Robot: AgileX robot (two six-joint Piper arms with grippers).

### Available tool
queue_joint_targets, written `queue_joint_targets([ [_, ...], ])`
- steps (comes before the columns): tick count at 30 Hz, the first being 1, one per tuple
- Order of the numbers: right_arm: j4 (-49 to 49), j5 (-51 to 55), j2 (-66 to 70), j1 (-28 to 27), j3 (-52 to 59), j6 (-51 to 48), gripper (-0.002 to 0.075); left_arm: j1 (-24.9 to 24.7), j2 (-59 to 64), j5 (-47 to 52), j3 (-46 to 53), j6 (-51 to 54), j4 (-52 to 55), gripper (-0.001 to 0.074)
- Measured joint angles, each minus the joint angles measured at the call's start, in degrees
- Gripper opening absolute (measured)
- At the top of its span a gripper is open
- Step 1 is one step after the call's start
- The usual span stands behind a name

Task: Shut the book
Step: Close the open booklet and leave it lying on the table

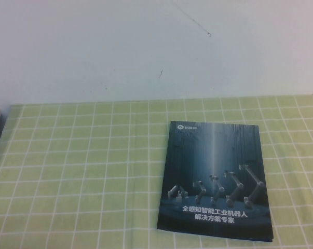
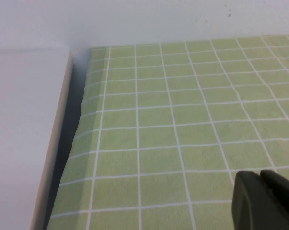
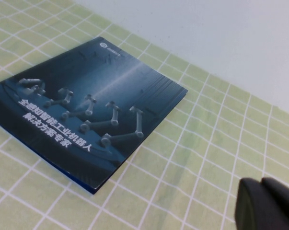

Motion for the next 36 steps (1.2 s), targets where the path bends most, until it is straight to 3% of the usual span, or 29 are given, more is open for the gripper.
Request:
queue_joint_targets([
  [36, 0.0, 0.0, 0.0, 0.0, 0.0, 0.0, -0.0003, -2.2, 0.0, 0.5, -0.1, -2.3, -0.1, -0.0004],
])
